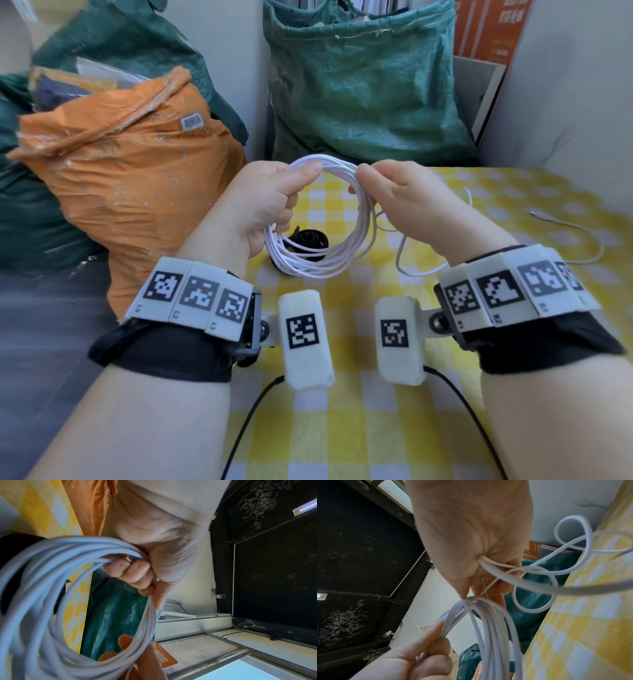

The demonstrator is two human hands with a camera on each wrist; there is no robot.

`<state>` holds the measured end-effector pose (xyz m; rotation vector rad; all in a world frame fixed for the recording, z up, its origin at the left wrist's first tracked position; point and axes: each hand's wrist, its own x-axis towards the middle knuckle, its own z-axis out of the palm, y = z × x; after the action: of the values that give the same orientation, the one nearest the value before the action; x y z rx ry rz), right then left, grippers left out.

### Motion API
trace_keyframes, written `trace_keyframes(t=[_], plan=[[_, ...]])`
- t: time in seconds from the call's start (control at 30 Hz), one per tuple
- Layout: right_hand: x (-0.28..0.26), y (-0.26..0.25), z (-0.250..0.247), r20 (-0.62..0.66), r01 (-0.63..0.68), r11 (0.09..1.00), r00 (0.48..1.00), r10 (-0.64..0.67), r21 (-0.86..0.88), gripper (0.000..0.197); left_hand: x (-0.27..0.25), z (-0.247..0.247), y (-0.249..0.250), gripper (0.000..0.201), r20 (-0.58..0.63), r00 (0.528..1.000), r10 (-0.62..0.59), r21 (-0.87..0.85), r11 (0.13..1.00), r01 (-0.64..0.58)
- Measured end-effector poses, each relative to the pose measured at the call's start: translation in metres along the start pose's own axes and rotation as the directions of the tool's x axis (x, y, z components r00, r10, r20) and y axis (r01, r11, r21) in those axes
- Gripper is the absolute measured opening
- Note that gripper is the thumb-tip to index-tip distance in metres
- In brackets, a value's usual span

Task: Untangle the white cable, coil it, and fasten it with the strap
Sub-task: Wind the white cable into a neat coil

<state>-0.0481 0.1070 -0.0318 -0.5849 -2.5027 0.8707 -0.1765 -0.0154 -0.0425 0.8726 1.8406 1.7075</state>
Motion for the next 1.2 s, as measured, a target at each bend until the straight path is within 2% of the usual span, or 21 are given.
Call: trace_keyframes(t=[0.13,0.3,0.43,0.53,0.6,0.73,0.8,0.9,0.97,1.03,1.1,1.2], plan=[[0.003,0.008,0.0,0.023,-0.053,0.996,0.998,0.055,-0.077,0.03,0.003,-0.004,-0.002,0.036,-0.092,0.996,-0.004,-0.029,1.0,0.002],[0.006,0.009,0.0,0.003,-0.089,0.991,0.996,0.089,-0.105,0.033,0.004,-0.005,-0.001,0.034,-0.175,0.985,-0.007,-0.088,0.996,-0.009],[0.007,0.017,-0.002,-0.06,-0.122,0.98,0.992,0.114,-0.155,0.028,0.004,-0.008,-0.001,0.034,-0.234,0.972,-0.011,-0.125,0.992,-0.019],[0.009,0.016,0.0,-0.104,-0.16,0.961,0.985,0.139,-0.225,0.029,0.004,-0.01,-0.002,0.034,-0.247,0.969,-0.006,-0.144,0.989,-0.03],[0.009,0.015,0.002,-0.089,-0.194,0.95,0.98,0.178,-0.244,0.031,0.005,-0.008,-0.002,0.034,-0.238,0.971,-0.009,-0.145,0.989,-0.026],[0.008,0.017,0.003,-0.111,-0.212,0.956,0.975,0.192,-0.203,0.026,0.004,-0.009,-0.001,0.034,-0.16,0.987,-0.007,-0.133,0.991,-0.015],[0.009,0.014,0.001,-0.153,-0.195,0.973,0.972,0.176,-0.121,0.036,0.004,-0.009,-0.003,0.034,-0.051,0.999,-0.002,-0.066,0.998,-0.001],[0.008,0.006,-0.001,-0.208,-0.064,0.998,0.976,0.067,0.021,0.043,0.002,-0.003,-0.004,0.031,0.126,0.992,-0.029,0.048,0.999,0.023],[0.005,0.0,0.001,-0.15,0.025,0.989,0.989,-0.003,0.144,0.041,0.0,0.0,-0.003,0.022,0.193,0.98,-0.037,0.089,0.996,0.02],[0.002,-0.004,0.004,-0.038,0.035,0.972,0.999,-0.027,0.231,0.037,-0.003,0.002,0.0,0.023,0.246,0.969,-0.028,0.107,0.994,0.002],[0.0,-0.006,0.007,0.049,0.028,0.965,0.998,-0.042,0.262,0.032,-0.005,0.003,0.001,0.031,0.278,0.96,-0.021,0.125,0.992,-0.015],[0.0,-0.006,0.011,0.066,0.059,0.963,0.995,-0.079,0.263,0.031,-0.007,0.002,0.002,0.028,0.285,0.959,-0.009,0.11,0.994,-0.023]])
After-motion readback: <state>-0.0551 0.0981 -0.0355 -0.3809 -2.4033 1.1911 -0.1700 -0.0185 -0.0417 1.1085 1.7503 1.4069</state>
